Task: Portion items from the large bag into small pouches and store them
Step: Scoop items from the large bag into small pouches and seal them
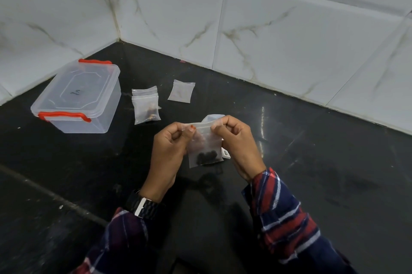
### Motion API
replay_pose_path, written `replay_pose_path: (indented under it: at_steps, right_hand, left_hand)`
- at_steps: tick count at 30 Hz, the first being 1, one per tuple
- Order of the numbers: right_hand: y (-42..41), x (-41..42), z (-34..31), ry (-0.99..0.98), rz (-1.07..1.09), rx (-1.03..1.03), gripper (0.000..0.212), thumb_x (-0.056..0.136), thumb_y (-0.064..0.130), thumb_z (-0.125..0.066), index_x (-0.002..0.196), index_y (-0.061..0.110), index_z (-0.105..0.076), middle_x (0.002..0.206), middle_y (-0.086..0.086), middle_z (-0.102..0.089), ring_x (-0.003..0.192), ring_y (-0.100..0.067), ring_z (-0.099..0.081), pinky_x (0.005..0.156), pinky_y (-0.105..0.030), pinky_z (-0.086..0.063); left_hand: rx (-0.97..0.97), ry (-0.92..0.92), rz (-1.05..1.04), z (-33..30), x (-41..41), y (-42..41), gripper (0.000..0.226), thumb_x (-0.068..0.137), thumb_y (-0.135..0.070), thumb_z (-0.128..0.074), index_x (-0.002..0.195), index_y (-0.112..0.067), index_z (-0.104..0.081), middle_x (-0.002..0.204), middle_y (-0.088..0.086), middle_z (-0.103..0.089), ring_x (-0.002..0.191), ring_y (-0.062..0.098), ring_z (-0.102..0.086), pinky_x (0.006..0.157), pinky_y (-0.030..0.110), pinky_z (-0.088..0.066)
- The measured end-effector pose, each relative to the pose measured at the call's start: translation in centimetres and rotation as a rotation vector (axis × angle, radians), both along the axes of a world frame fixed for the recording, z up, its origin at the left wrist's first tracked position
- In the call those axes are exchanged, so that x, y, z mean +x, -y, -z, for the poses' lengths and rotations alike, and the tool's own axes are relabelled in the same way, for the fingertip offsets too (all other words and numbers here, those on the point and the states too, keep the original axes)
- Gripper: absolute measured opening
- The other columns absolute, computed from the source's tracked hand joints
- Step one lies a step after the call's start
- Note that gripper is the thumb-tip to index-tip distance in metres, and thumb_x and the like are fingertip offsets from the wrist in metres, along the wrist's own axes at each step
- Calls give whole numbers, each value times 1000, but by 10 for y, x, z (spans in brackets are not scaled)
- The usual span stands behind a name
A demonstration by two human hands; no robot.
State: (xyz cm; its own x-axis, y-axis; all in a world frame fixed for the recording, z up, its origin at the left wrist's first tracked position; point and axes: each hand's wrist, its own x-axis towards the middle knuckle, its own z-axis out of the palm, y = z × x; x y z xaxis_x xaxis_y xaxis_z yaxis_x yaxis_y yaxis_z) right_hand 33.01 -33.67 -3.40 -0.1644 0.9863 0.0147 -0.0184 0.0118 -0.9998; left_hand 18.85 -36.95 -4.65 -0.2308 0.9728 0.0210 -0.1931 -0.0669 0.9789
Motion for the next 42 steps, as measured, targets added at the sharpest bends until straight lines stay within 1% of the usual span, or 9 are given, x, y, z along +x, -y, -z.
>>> replay_pose_path:
  at_steps: [4, 7, 10, 18, 24, 29, 34, 37, 42]
  right_hand:
    - [1, -2, 3, 55, 5, 19, 13, 89, 10, -62, 82, 0, -66, 82, -20, -67, 75, -26, -65, 78, -46, -53]
    - [2, -5, 1, 84, 43, 36, 13, 89, 7, -61, 76, 7, -66, 77, -15, -66, 71, -24, -63, 73, -43, -53]
    - [3, -7, -1, 113, 41, 50, 13, 89, 6, -60, 81, -2, -65, 78, -21, -65, 70, -24, -61, 69, -39, -51]
    - [4, -9, -5, 155, -41, 100, 13, 88, 9, -64, 89, -3, -68, 80, -11, -67, 72, -15, -63, 65, -21, -52]
    - [2, -12, -3, 179, -23, 99, 15, 91, 10, -61, 88, -3, -67, 75, -15, -67, 64, -15, -63, 58, -19, -50]
    - [-1, -12, -2, 111, -49, 68, 8, 90, 12, -63, 87, 5, -65, 76, -4, -68, 70, -13, -66, 66, -25, -54]
    - [1, -15, 0, -96, -58, -8, 15, 89, 9, -63, 91, -6, -63, 82, -15, -68, 77, -23, -66, 71, -30, -56]
    - [-2, -17, 1, -124, -9, 9, 10, 89, 4, -62, 81, -2, -63, 81, -20, -61, 76, -28, -59, 71, -36, -52]
    - [-5, -21, 2, -138, 17, -31, 11, 89, 3, -61, 81, -3, -67, 69, 3, -67, 69, -16, -64, 66, -33, -54]
  left_hand:
    - [-17, -42, -31, 0, 1, 0, 10, 90, -14, -60, 88, -7, -67, 86, 13, -71, 85, 26, -69, 85, 50, -55]
    - [-39, -64, 6, -1, 0, 1, 9, 90, -12, -60, 87, -6, -66, 86, 14, -71, 84, 28, -69, 85, 53, -55]
    - [-31, -113, 54, -3, -3, 0, 8, 88, -12, -63, 89, -5, -66, 88, 18, -69, 87, 32, -68, 84, 52, -55]
    - [58, -225, 47, -4, -4, -1, 6, 87, -8, -64, 86, -8, -69, 79, 3, -69, 72, 7, -66, 66, 19, -52]
    - [-30, -92, 100, -5, -8, -1, 13, 91, -12, -59, 89, -9, -71, 89, 12, -72, 88, 26, -69, 86, 47, -55]
    - [-38, -69, 28, -8, -9, -1, 14, 91, -16, -58, 87, -13, -71, 87, 9, -73, 87, 23, -71, 84, 44, -57]
    - [-32, -79, -44, -7, -12, -4, 18, 92, -14, -57, 81, -16, -71, 85, 12, -72, 86, 28, -69, 82, 44, -57]
    - [-61, -59, -15, -6, -14, -6, 19, 94, -16, -54, 85, -13, -71, 86, 13, -72, 87, 29, -69, 83, 45, -57]
    - [-81, 19, 18, -6, -19, -9, 24, 98, -17, -47, 92, -9, -69, 90, 9, -73, 89, 22, -70, 78, 33, -59]
